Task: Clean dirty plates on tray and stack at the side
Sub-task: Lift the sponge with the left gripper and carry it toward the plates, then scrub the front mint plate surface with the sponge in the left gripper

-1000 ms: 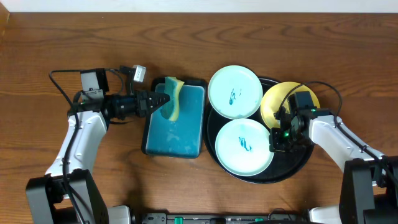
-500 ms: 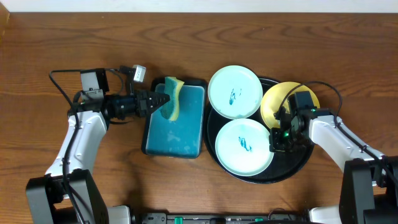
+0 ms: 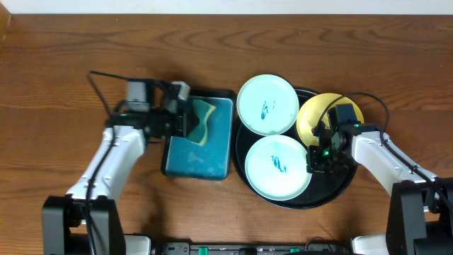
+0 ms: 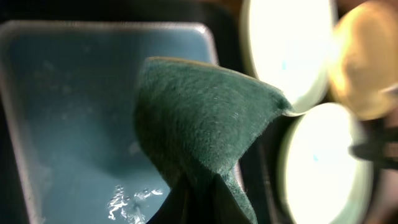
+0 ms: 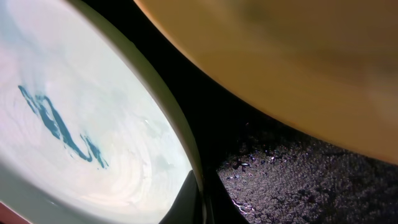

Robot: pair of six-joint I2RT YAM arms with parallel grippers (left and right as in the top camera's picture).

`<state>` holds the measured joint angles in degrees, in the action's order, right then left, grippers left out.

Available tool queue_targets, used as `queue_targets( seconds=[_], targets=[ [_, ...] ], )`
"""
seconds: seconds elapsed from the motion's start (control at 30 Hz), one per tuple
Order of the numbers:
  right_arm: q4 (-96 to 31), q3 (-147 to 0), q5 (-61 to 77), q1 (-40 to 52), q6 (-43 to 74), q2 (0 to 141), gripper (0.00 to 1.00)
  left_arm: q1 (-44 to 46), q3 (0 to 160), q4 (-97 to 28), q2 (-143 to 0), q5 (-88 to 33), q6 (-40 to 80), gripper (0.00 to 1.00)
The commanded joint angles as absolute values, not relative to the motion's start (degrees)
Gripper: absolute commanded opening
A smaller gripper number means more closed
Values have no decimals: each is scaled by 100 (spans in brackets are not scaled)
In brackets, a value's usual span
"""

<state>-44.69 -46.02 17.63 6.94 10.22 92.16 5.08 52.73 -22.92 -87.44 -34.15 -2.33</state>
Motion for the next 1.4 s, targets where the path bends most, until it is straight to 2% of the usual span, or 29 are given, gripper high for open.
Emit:
queue_targets(
  seconds=[0.0, 0.4, 0.57, 0.8, 1.0, 1.1, 1.37],
  targets=[
    [-4434, -4637, 1846, 760, 961, 9238, 1, 1109, 5284, -2418, -8689, -1243, 40, 7],
    [-4431, -4637, 1848, 762, 961, 9238, 1, 2510, 5363, -2650, -8689, 1332, 228, 8],
    [-4423, -4637, 1848, 760, 961, 9238, 1, 2672, 5363, -2650, -8689, 1439, 285, 8],
    [-4394, -4637, 1848, 760, 965, 9238, 1, 2683, 5518, -2742, -8615, 1000, 314, 8],
    [-4381, -4637, 1848, 762, 1223, 9238, 1, 2711, 5752, -2587, -8261, -987, 867, 7],
    [-4351, -4637, 1852, 762, 1256, 9238, 1, 2893, 5749, -2373, -8246, -1616, 1258, 7],
    [-4359, -4637, 1852, 762, 1286, 9238, 1, 3983, 5745, -1837, -8672, -1579, 2025, 8]
  ],
)
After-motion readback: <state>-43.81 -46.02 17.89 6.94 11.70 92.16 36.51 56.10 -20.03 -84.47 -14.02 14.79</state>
